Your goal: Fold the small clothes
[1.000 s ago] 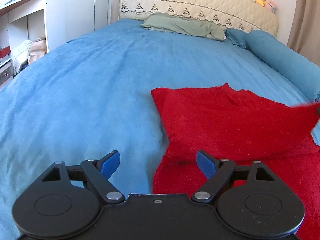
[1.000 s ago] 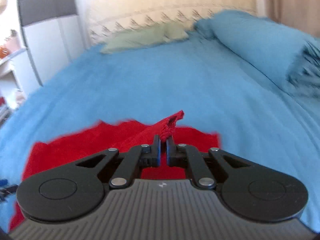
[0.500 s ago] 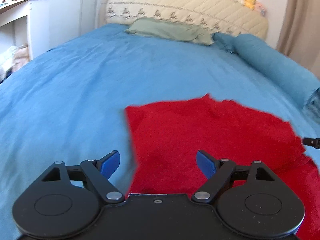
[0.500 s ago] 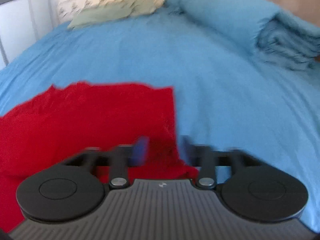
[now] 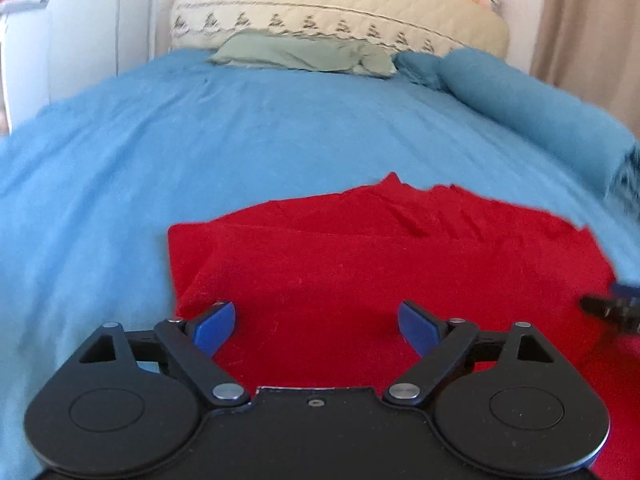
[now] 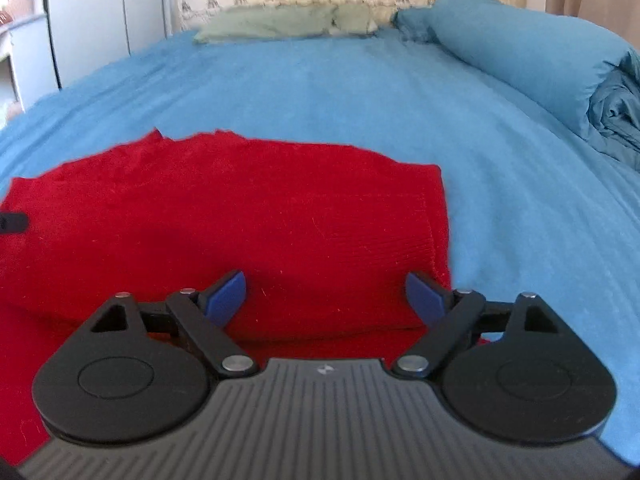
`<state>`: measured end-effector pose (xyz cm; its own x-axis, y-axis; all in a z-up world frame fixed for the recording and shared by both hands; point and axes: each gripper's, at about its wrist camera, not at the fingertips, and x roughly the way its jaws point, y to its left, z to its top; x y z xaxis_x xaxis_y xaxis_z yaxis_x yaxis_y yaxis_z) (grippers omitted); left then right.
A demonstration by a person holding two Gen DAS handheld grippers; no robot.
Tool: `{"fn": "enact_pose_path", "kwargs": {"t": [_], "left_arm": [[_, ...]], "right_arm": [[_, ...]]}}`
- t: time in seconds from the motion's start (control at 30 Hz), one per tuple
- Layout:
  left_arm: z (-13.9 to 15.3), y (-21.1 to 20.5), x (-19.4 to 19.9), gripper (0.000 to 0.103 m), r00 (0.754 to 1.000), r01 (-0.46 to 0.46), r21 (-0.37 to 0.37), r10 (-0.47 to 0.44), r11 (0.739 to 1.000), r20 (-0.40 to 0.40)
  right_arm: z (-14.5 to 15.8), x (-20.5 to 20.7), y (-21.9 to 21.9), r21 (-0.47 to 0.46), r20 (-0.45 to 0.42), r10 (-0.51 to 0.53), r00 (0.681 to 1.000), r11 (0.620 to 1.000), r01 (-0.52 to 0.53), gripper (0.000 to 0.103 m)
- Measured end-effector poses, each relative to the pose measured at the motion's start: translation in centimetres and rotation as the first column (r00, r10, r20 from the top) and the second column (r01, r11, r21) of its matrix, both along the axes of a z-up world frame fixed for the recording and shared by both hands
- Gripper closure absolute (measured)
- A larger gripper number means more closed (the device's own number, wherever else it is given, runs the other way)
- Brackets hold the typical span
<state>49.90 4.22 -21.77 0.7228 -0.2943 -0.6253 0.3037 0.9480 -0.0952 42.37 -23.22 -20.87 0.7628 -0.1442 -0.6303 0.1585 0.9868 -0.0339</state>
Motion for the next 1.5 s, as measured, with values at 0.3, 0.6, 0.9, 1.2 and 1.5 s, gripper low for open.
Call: {"fn": "enact_pose_path", "kwargs": {"t": [0.3, 0.6, 0.9, 1.2, 1.5], "left_arm": [[-1.0, 0.4, 5.2, 0.000, 0.994, -0.085, 0.003, 0.085, 0.996, -0.066], [0.1, 0.9, 2.0, 0.000, 0.997, -0.051, 0.020, 0.052, 0.999, -0.050], [0.7, 2.3, -3.8, 0.001, 0.992, -0.059, 0.058, 0.065, 0.997, -0.107], [9.3, 6.1, -17.7, 0.000, 0.992, -0.088, 0.034, 0.091, 0.996, -0.093], [5.5, 9.2, -29.2, 0.002, 0.923, -0.146, -0.117, 0.092, 0.982, -0.373]], "right_arm": [[0.2, 2.7, -0.5, -0.050, 0.020, -0.002, 1.000, 0.999, 0.003, 0.000], [1.0, 0.6, -0.7, 0.008, 0.054, -0.014, 0.998, 1.000, 0.013, 0.000], [1.9, -4.8, -2.7, 0.088, 0.009, -0.089, 0.996, 0.992, 0.088, 0.000], [12.7, -16.3, -2.8, 0.099, 0.072, 0.009, 0.997, 0.995, -0.016, 0.000], [12.6, -29.7, -1.9, 0.127, -0.108, 0.070, 0.992, 0.990, -0.056, 0.000]]}}
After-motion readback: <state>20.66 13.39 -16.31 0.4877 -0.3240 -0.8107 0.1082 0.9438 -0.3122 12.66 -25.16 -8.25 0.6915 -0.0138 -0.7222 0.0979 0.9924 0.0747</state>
